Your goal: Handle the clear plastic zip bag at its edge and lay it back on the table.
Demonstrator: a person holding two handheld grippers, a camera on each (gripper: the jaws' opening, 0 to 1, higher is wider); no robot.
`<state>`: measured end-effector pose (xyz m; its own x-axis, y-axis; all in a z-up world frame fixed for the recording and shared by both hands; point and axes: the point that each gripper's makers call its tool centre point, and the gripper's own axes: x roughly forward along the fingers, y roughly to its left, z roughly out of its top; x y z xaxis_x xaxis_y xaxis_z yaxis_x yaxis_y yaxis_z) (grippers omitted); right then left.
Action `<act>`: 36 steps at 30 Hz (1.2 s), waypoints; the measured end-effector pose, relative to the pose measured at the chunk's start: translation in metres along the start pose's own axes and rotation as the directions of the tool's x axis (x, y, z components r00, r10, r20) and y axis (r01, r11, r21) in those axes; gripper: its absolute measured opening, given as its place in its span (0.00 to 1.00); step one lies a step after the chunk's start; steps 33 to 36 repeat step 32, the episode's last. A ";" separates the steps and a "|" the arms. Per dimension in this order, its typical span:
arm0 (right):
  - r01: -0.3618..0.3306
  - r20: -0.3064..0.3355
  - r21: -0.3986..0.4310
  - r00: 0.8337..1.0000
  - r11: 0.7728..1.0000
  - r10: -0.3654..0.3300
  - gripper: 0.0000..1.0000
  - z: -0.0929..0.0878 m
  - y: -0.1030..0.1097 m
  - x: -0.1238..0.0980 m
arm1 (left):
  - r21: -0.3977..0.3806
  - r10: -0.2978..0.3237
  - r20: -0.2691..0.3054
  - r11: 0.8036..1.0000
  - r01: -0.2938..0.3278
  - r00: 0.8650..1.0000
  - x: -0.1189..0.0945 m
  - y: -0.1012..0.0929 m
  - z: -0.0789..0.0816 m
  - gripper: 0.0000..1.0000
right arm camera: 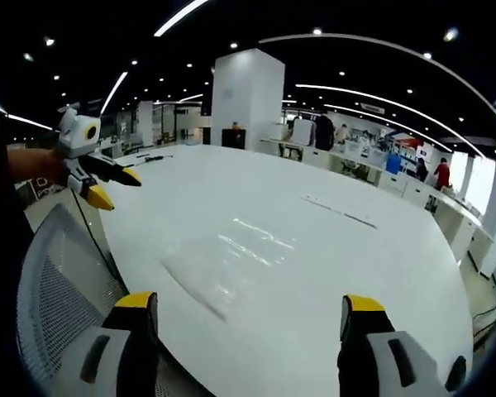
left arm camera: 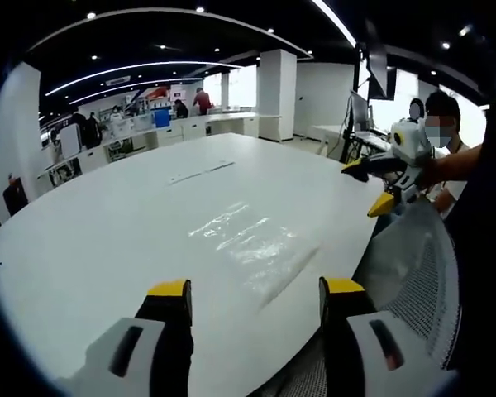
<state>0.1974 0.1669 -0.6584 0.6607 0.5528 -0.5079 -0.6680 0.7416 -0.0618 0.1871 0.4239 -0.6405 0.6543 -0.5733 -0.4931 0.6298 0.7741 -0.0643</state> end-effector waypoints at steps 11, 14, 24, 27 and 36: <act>0.021 -0.002 0.035 1.000 0.999 -0.021 1.00 -0.009 -0.002 -0.020 | -0.017 0.021 -0.004 1.000 -0.021 1.000 -0.009 0.002 -0.002 0.70; 0.022 -0.013 0.040 1.000 0.999 -0.022 1.00 -0.012 -0.001 -0.023 | -0.004 0.022 -0.012 1.000 -0.022 1.000 -0.009 0.001 -0.002 0.74; 0.025 -0.014 0.058 1.000 0.998 -0.025 1.00 -0.015 -0.002 -0.029 | 0.017 0.012 -0.015 1.000 -0.012 1.000 -0.012 0.007 -0.007 0.87; 0.023 -0.018 0.060 1.000 0.998 -0.022 1.00 -0.016 -0.001 -0.029 | 0.023 0.021 -0.013 1.000 -0.021 1.000 -0.014 0.011 -0.008 0.91; 0.017 -0.018 0.063 1.000 0.998 -0.016 1.00 -0.017 0.000 -0.030 | 0.029 0.030 -0.023 0.999 -0.029 0.999 -0.014 0.013 -0.008 0.98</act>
